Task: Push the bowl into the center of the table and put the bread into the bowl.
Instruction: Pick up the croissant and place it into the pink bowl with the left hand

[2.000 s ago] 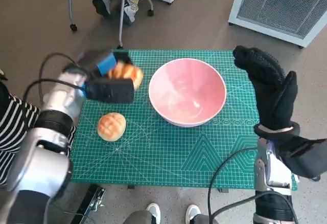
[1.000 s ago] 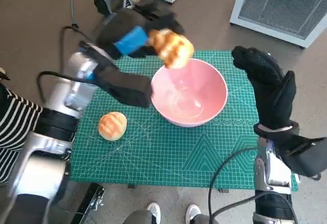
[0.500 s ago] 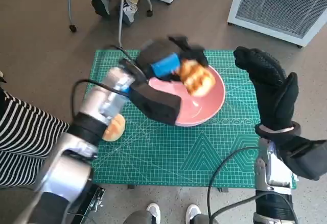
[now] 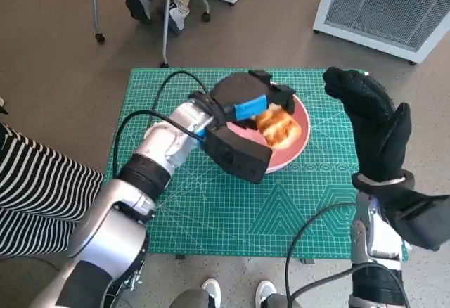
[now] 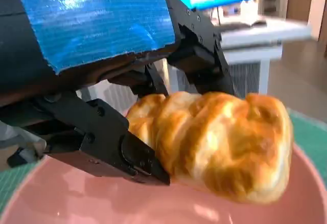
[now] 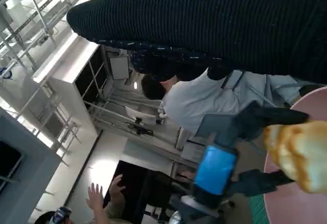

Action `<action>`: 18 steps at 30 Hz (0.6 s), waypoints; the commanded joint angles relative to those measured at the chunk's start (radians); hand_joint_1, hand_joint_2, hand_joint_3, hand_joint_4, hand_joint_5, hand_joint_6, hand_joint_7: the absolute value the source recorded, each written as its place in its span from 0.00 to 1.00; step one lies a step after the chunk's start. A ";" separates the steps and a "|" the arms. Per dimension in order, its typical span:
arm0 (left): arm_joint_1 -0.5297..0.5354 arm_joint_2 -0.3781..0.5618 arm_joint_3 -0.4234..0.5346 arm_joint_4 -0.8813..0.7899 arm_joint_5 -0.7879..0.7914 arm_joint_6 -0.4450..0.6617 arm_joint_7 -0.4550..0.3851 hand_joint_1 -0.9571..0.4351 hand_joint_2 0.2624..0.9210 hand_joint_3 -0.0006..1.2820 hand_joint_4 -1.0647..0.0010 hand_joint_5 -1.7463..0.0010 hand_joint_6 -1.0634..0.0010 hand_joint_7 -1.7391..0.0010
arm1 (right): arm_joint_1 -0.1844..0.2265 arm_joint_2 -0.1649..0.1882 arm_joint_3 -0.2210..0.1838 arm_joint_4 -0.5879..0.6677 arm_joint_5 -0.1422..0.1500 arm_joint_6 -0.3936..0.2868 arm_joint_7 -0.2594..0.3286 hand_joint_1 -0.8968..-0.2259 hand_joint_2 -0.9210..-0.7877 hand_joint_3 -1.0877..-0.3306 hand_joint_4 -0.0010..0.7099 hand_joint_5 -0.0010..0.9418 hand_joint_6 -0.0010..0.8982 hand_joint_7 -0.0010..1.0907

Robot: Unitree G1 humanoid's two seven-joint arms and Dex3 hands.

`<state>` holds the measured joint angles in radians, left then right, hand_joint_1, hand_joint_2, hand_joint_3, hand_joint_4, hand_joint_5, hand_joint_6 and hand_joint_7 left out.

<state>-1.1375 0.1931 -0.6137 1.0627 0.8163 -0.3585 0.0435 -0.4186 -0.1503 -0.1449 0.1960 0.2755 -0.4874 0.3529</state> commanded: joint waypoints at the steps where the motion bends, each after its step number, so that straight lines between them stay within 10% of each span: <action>1: -0.005 0.008 -0.021 0.010 0.016 0.017 -0.017 0.52 0.92 0.03 0.66 0.91 0.65 0.87 | 0.027 0.004 -0.005 0.000 0.010 0.002 0.003 0.31 0.00 0.50 0.28 0.00 0.17 0.31; 9: 0.007 0.064 -0.028 -0.049 0.023 0.028 -0.042 0.22 0.98 0.02 0.86 0.99 0.76 0.99 | 0.024 0.010 -0.002 0.001 0.006 -0.001 -0.002 0.32 0.00 0.50 0.28 0.00 0.16 0.31; 18: 0.126 0.228 0.074 -0.280 -0.082 -0.064 -0.112 0.12 1.00 0.09 0.92 1.00 0.81 1.00 | 0.029 0.020 0.006 -0.005 -0.004 -0.003 -0.005 0.33 0.00 0.50 0.27 0.00 0.16 0.32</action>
<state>-1.0760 0.3483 -0.5834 0.8757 0.7808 -0.3803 -0.0358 -0.4120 -0.1379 -0.1422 0.1906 0.2747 -0.4956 0.3524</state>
